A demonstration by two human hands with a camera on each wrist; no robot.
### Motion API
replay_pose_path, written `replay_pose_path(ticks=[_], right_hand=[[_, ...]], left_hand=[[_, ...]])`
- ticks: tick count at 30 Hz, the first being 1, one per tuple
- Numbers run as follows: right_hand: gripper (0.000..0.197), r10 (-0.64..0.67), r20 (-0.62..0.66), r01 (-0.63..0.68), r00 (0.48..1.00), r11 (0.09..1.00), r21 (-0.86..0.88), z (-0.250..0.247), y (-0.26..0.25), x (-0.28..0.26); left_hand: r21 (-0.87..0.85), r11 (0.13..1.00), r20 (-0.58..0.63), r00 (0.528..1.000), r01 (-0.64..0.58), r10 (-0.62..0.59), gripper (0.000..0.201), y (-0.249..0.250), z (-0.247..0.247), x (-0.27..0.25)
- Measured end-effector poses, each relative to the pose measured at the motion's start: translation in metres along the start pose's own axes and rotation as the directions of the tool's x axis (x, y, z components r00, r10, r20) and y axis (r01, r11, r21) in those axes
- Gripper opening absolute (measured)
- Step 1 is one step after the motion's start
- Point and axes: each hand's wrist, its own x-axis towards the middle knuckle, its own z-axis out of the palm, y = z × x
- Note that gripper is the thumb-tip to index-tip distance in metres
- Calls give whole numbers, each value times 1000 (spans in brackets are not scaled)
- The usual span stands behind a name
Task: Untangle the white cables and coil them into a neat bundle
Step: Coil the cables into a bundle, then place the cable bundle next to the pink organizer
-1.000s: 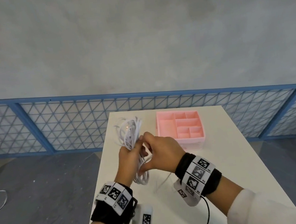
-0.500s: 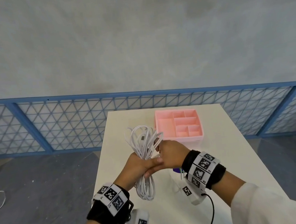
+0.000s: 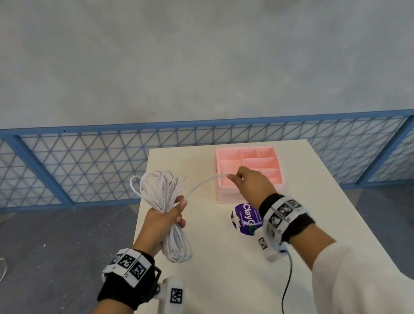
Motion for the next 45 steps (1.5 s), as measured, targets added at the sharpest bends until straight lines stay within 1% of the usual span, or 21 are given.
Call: replay_pose_path(ticks=[2, 4, 7, 10, 12, 14, 16, 19, 21, 22, 23, 26, 28, 30, 32, 35, 37, 38, 41, 43, 45], right_hand=[[30, 13, -151, 11, 988, 987, 158, 12, -22, -14], [25, -63, -208, 115, 976, 961, 252, 24, -43, -29], [44, -286, -75, 296, 955, 930, 219, 41, -62, -49], [50, -381, 65, 375, 922, 923, 83, 49, -65, -55], [48, -415, 83, 407, 906, 909, 94, 51, -67, -54], [38, -460, 76, 449, 885, 885, 123, 52, -68, -51], [27, -477, 83, 459, 875, 872, 169, 52, -68, -48], [22, -405, 22, 363, 914, 841, 402, 48, -63, -44], [35, -322, -7, 272, 947, 787, 553, 41, -59, -46], [39, -308, 12, 249, 951, 789, 562, 37, -56, -46], [39, -316, 35, 257, 948, 826, 501, 34, -52, -45], [22, -356, 122, 308, 927, 904, 295, 23, -39, -43], [19, -299, 182, 249, 937, 934, 257, 19, -21, -41], [20, -214, 224, 145, 951, 946, 291, 17, -1, -39], [22, -168, 279, 83, 946, 952, 294, 17, 15, -41], [30, -110, 413, 83, 904, 993, 83, 19, 30, -50], [36, -88, 488, 168, 869, 978, -124, 20, 41, -57], [38, -100, 529, 250, 843, 943, -220, 21, 44, -62], [34, -173, 640, 541, 748, 718, -438, 17, 38, -77], [27, -334, 665, 685, 668, 626, -373, 7, 26, -81], [16, -572, 601, 818, 558, 501, -282, -6, 21, -78]], left_hand=[[-36, 999, -4, 1000, 26, -26, 33, -4, 12, 0], [-114, 992, 6, 998, 59, -58, 54, -6, 23, -3], [-222, 972, 32, 997, 82, -77, 79, -5, 29, -2], [-254, 961, 89, 992, 107, -87, 94, 0, 29, -8], [-270, 955, 147, 985, 127, -89, 84, 0, 31, -11], [-307, 942, 213, 975, 135, -70, 75, -4, 32, -9], [-329, 935, 229, 972, 132, -56, 72, -7, 32, -7], [-321, 940, 202, 978, 118, -54, 63, -4, 29, -3], [-310, 944, 193, 980, 114, -55, 51, -2, 23, 1], [-295, 949, 193, 980, 108, -51, 43, -1, 21, 2], [-284, 954, 206, 978, 102, -43, 34, 0, 20, 2], [-302, 949, 208, 978, 87, -23, 21, 3, 15, 2], [-357, 932, 207, 978, 53, 24, 27, 8, 8, 4], [-403, 915, 183, 981, 16, 63, 35, 11, 0, 10], [-444, 896, 148, 983, -31, 107, 30, 16, -2, 13], [-473, 875, 95, 982, -102, 165, 28, 20, 1, 17], [-455, 879, 64, 979, -145, 195, 25, 18, 4, 22], [-424, 888, 51, 974, -177, 219, 23, 15, 7, 25], [-242, 928, 10, 956, -283, 294, 16, -2, 28, 28], [-90, 951, 22, 954, -295, 298, 13, -16, 54, 26], [-2, 967, 60, 965, -255, 254, 24, -31, 82, 18]])
